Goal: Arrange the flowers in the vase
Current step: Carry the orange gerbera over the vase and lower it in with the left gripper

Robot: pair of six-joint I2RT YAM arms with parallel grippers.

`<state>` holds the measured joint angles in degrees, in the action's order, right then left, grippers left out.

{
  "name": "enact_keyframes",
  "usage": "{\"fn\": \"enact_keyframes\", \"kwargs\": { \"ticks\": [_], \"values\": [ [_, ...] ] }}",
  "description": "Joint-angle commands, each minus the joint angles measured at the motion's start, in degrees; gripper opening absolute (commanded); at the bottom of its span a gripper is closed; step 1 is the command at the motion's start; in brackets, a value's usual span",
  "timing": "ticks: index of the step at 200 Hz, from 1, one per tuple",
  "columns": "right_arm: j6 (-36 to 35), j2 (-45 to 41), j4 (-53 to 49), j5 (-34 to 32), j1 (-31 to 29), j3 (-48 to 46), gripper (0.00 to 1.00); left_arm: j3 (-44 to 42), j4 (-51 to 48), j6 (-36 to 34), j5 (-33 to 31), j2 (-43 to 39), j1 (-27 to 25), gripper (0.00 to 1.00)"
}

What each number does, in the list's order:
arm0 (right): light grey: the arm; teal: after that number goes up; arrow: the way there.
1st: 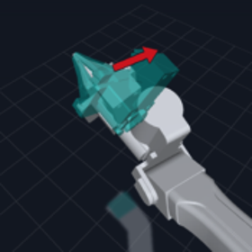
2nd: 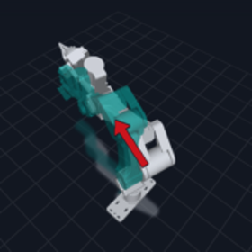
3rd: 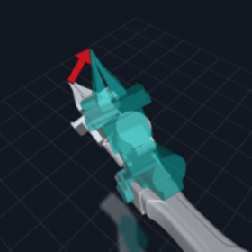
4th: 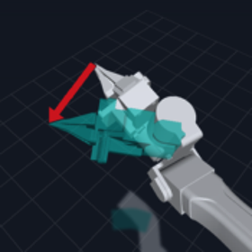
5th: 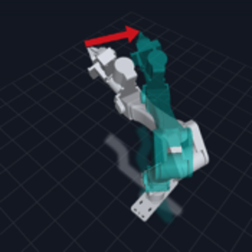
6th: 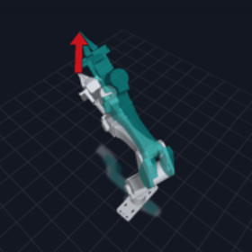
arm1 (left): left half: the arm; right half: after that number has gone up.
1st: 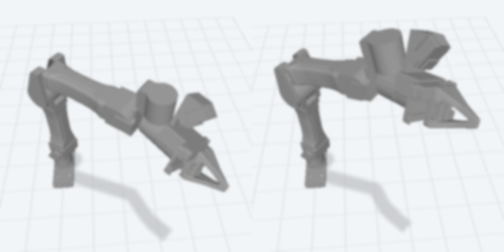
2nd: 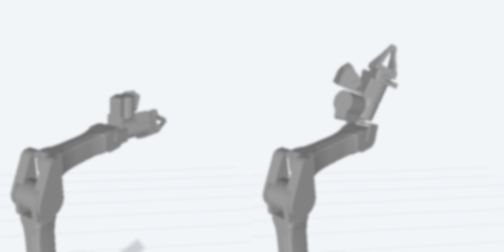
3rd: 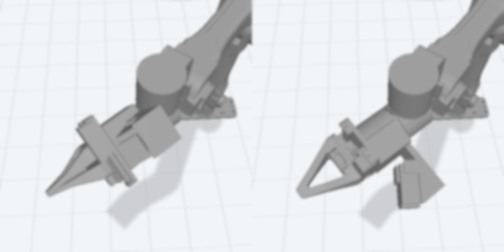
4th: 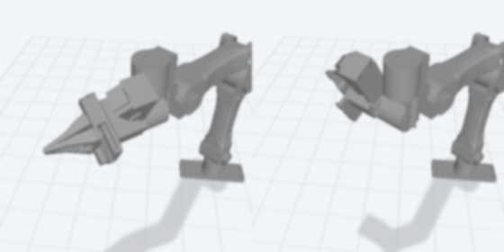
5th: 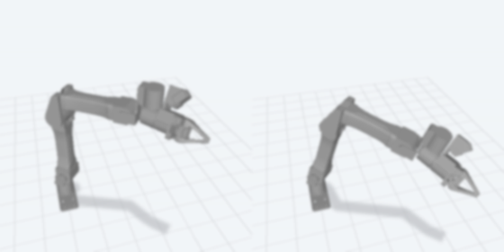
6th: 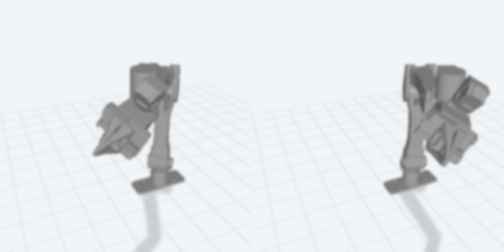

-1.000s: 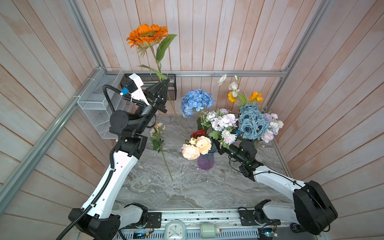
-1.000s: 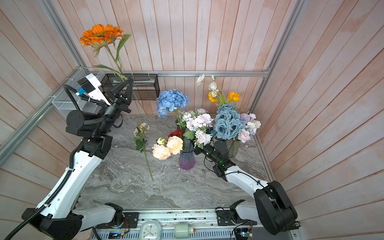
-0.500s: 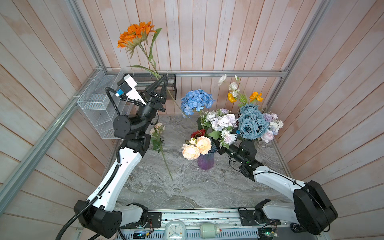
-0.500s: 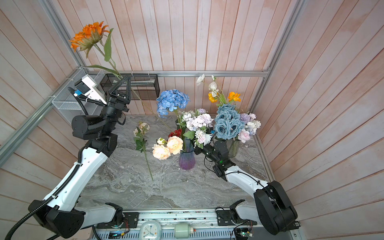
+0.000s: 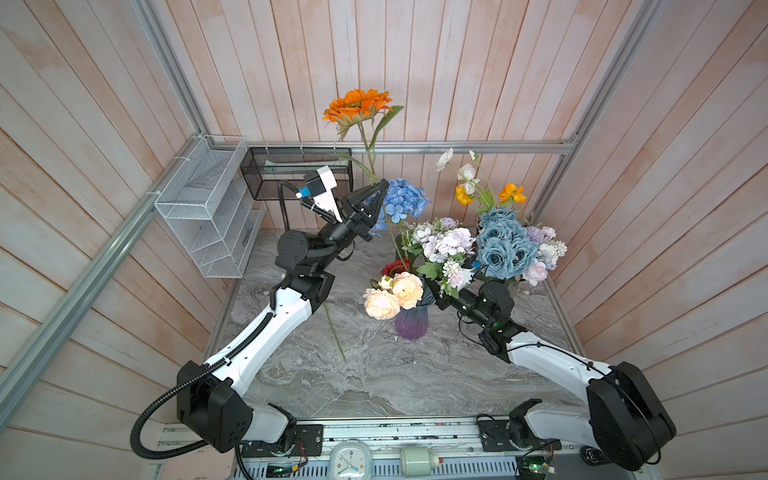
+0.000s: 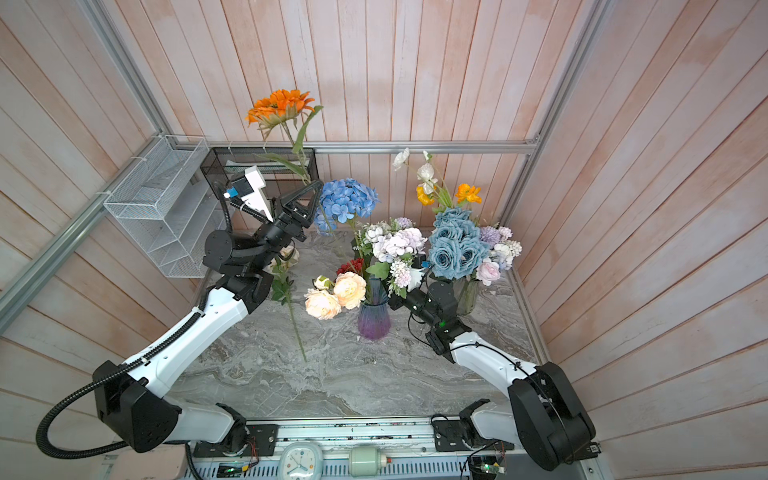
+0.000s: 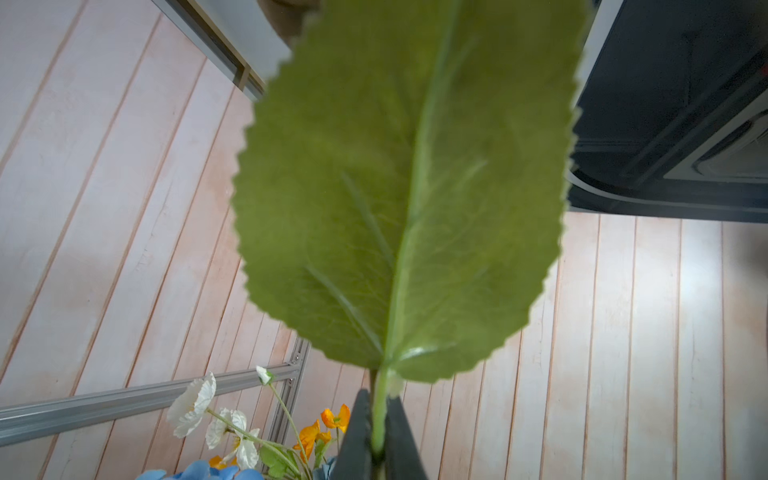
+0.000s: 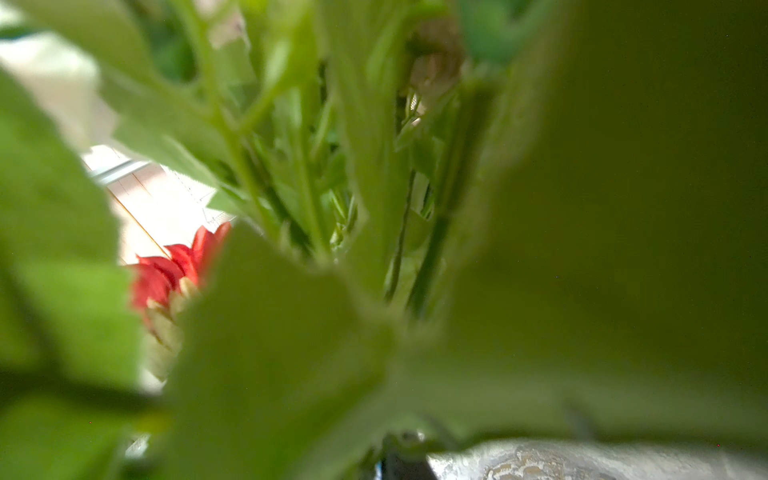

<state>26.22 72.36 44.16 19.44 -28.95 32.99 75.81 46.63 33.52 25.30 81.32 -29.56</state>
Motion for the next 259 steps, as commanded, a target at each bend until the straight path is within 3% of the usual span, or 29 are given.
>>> {"fn": "enact_keyframes", "kwargs": {
  "ticks": [1,44,84,138,155,173,198,228,259],
  "values": [
    [-1.14,-0.81,-0.18,-0.15,-0.55,-0.88,0.13,-0.29,-1.87,-8.07,1.19,0.29,-2.35,0.00],
    [-1.21,-0.77,-0.17,0.09,-0.55,-0.48,0.13,-5.29,1.72,-22.32,-2.59,2.46,-8.32,0.00],
    [-1.58,-1.57,-0.95,-0.28,-0.58,-0.78,0.13,-4.74,1.45,-21.10,-2.08,7.21,-9.08,0.00],
    [-2.15,-0.93,-0.91,-0.21,-0.57,-0.73,0.13,-9.60,-0.44,-24.11,-3.96,7.01,-10.69,0.00],
    [-2.07,-0.54,-0.90,0.06,-0.58,-0.55,0.13,-11.18,-0.71,-24.31,-4.33,6.31,-10.83,0.09],
    [-1.85,-0.39,-0.73,0.09,-0.53,-0.67,0.13,-12.55,-0.86,-24.39,-5.07,5.28,-10.87,0.34],
    [-1.51,-0.20,-0.31,0.23,-0.56,-0.70,0.13,-13.25,-1.41,-24.76,-6.06,4.35,-10.87,0.50],
    [-1.42,-0.20,-0.47,0.33,-0.53,-0.54,0.13,-13.91,-1.98,-24.74,-6.73,3.62,-10.87,0.55],
    [-1.60,-0.89,-1.16,0.09,-0.58,-0.80,0.13,-13.75,-6.91,-24.39,-7.55,1.81,-10.87,0.71]
  ]
}}
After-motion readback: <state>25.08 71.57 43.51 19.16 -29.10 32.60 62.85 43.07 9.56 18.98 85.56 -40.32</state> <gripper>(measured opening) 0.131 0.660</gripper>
